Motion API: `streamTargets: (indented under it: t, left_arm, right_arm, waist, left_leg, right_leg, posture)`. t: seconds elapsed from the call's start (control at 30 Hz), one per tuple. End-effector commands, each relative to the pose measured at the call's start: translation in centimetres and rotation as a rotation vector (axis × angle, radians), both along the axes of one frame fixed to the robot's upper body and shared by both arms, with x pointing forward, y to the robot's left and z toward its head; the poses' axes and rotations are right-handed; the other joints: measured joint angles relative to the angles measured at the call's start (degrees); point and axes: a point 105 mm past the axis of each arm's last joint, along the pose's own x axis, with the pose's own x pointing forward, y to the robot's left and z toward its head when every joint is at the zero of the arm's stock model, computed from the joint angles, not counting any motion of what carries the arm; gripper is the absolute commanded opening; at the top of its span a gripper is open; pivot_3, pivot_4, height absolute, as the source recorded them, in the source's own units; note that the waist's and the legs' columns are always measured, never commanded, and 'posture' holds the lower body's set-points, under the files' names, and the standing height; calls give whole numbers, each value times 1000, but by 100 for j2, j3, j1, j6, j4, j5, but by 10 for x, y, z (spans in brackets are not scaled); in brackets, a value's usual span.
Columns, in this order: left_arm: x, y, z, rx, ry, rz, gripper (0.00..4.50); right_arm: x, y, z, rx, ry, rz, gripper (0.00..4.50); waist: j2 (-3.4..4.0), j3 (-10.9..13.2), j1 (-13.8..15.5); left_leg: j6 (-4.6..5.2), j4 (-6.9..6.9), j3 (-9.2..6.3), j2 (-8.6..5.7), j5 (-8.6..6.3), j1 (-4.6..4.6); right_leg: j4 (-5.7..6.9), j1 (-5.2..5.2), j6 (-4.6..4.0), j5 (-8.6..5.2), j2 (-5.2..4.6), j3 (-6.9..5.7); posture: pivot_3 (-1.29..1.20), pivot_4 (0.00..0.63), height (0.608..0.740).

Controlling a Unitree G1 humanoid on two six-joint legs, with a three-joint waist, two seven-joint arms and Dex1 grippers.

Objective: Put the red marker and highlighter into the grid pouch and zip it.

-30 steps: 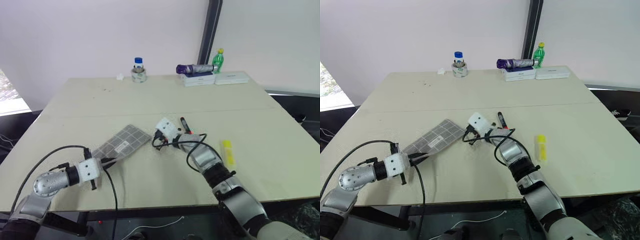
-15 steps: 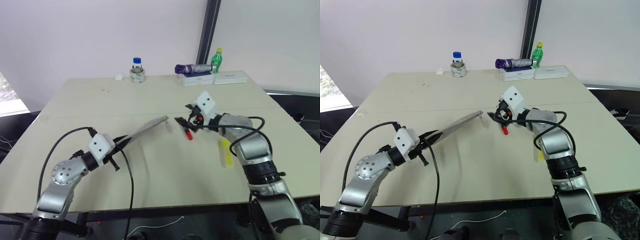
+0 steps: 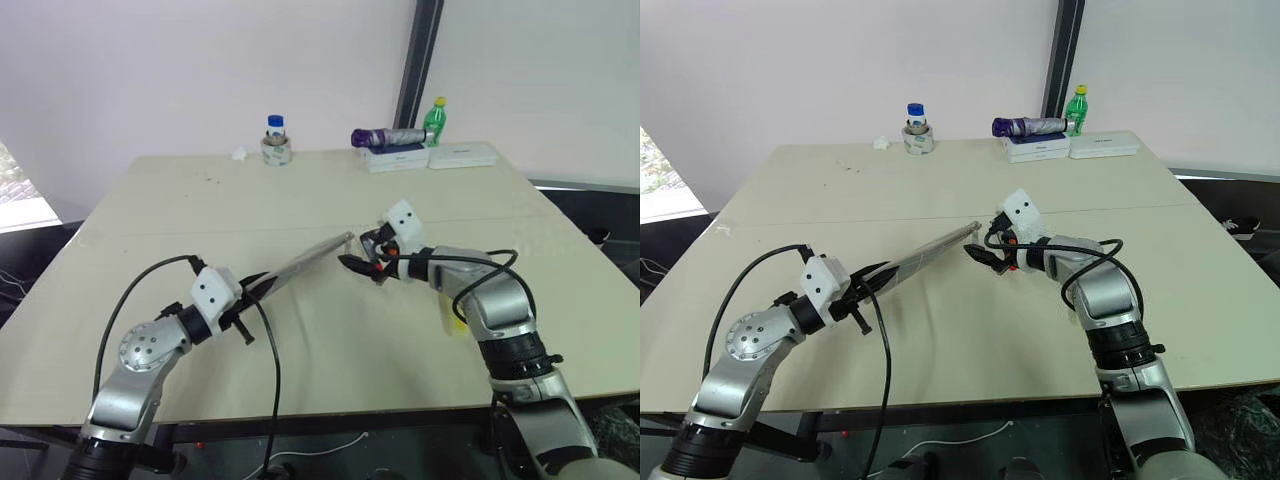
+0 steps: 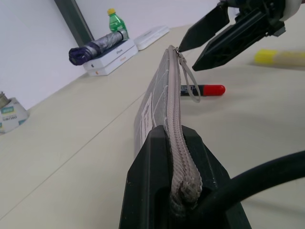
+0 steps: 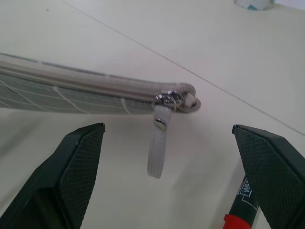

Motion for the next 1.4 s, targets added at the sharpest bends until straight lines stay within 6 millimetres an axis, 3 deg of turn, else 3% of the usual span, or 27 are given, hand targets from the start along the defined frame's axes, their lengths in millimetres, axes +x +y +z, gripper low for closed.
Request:
streamTargets:
  t: [0.03, 0.23, 0.5, 0.63, 1.03, 1.4]
  left_arm:
    - [-6, -7, 13, -14, -51, -31, 0]
    - [-8, -9, 14, -26, -48, -31, 0]
    - [-2, -8, 6, -28, -29, 4, 0]
    - [6, -11, -1, -69, -6, 44, 0]
    - [15, -45, -8, -138, 12, 41, 0]
    - [26, -53, -9, -185, 7, 92, 0]
  right_arm:
    - [3, 6, 16, 51, -49, 10, 3167]
    - [2, 14, 16, 81, -41, 31, 68]
    - [-7, 23, 17, 52, -56, 77, 27]
    - [-30, 42, 10, -33, -71, 189, 27]
    - [-95, 107, -5, -109, -56, 494, 27]
    - [-101, 112, -1, -114, -58, 537, 27]
  waist:
    - [0, 0, -1]
    - [0, 0, -1]
    - [0, 0, 0]
    - [-1, 0, 3]
    - [-2, 0, 30]
    - [-3, -1, 85]
  left_leg:
    - [0, 0, 0, 0, 0, 0]
    - [0, -1, 0, 0, 0, 0]
    - [0, 0, 0, 0, 0, 0]
    - [0, 0, -1, 0, 0, -1]
    - [0, 4, -5, -1, 0, -2]
    - [0, 7, -5, -3, 0, -2]
  right_leg:
    - [0, 0, 0, 0, 0, 0]
    - [0, 0, 0, 0, 0, 0]
    - [0, 0, 0, 0, 0, 0]
    - [-2, 0, 0, 0, 0, 0]
    - [-2, 1, 0, 0, 0, -2]
    - [-3, 2, 0, 0, -1, -3]
  posture:
    - [0, 150, 736]
    - [0, 150, 736]
    - [0, 150, 736]
    - [0, 150, 736]
    - [0, 150, 736]
    - [0, 150, 736]
